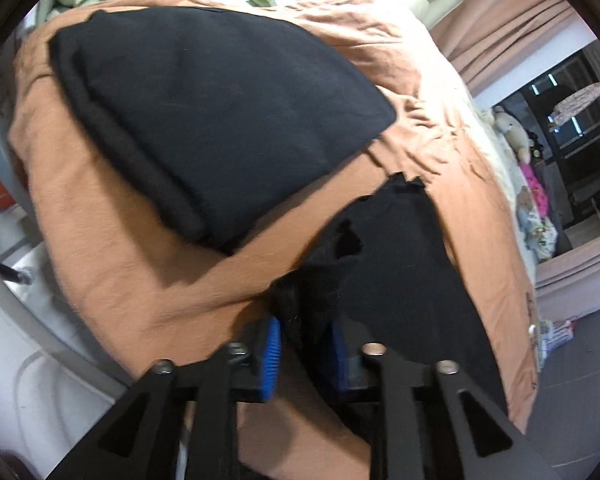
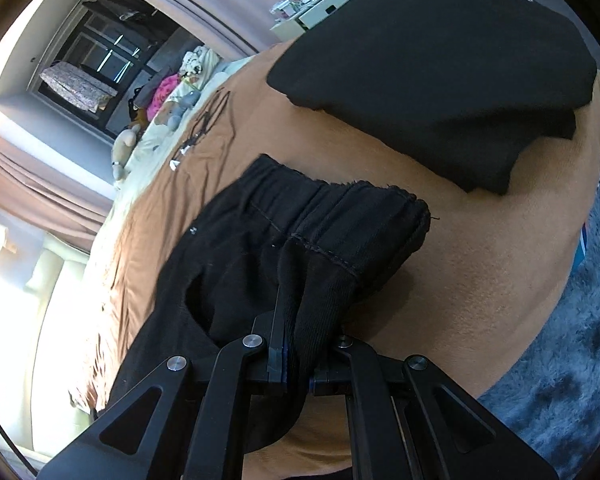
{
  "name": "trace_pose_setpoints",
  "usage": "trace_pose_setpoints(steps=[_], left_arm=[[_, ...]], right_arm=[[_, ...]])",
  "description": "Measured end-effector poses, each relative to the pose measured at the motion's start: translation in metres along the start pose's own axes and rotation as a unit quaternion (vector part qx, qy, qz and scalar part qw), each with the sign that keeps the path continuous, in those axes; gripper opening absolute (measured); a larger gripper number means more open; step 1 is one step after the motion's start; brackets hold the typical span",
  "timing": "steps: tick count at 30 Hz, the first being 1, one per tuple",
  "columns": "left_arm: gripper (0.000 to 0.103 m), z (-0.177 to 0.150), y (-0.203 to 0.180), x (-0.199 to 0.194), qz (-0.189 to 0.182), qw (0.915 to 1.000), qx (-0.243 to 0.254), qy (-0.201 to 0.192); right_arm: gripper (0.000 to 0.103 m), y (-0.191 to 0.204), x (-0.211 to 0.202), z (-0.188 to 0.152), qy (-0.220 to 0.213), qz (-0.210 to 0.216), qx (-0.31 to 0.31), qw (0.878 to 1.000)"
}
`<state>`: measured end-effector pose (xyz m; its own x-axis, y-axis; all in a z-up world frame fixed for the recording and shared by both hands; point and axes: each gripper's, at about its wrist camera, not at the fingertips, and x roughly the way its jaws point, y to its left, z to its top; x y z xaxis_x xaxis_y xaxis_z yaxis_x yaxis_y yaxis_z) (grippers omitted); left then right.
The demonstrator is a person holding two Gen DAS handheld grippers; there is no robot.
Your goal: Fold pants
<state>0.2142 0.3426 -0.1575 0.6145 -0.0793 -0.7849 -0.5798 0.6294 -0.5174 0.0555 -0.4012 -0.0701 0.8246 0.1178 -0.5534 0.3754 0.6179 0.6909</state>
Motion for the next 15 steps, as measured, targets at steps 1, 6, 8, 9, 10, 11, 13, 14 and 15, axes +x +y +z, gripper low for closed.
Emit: trace_pose_setpoints(steps=[1,6,8,9,10,11,13,14,15], left_arm=[[0.037,0.0,0.003,-0.002,0.007,1.0,-0.001,-0.003],[0.041,-0.001,0.026,-0.011,-0.008,0.9997,-0.024,-0.003],[0.041,-0.003,0.03,-0.015,-0.008,0.9996,-0.027,-0.007],[0.041,-0.005,0.032,-0.017,-0.011,0.9995,-0.03,-0.008],[0.041,-0.006,0.033,-0.018,-0.013,0.9994,-0.031,-0.009],[0.041,-0.008,0.034,-0.019,-0.015,0.9993,-0.032,-0.01],[0.041,-0.01,0.035,-0.022,-0.021,0.9991,-0.035,-0.011],[0.041,-0.011,0.036,-0.023,-0.024,0.999,-0.037,-0.011],[0.041,-0.012,0.038,-0.024,-0.026,0.9987,-0.042,-0.011]], right_arm=[[0.003,0.001,0.0,-0.001,0.0,-0.003,0.0,1.0],[0.003,0.004,0.001,0.0,0.002,-0.006,-0.009,1.0],[0.003,0.001,-0.001,-0.003,0.0,-0.01,-0.014,1.0],[0.003,0.0,-0.002,-0.003,-0.002,-0.013,-0.016,1.0],[0.003,0.001,-0.002,-0.005,-0.004,-0.017,-0.016,1.0],[0.003,0.002,-0.001,-0.005,-0.005,-0.02,-0.018,1.0],[0.003,0.003,0.001,-0.008,-0.007,-0.025,-0.021,0.999],[0.003,0.006,0.002,-0.007,-0.007,-0.026,-0.023,0.999],[0.003,0.005,0.0,-0.009,-0.009,-0.026,-0.024,0.999]])
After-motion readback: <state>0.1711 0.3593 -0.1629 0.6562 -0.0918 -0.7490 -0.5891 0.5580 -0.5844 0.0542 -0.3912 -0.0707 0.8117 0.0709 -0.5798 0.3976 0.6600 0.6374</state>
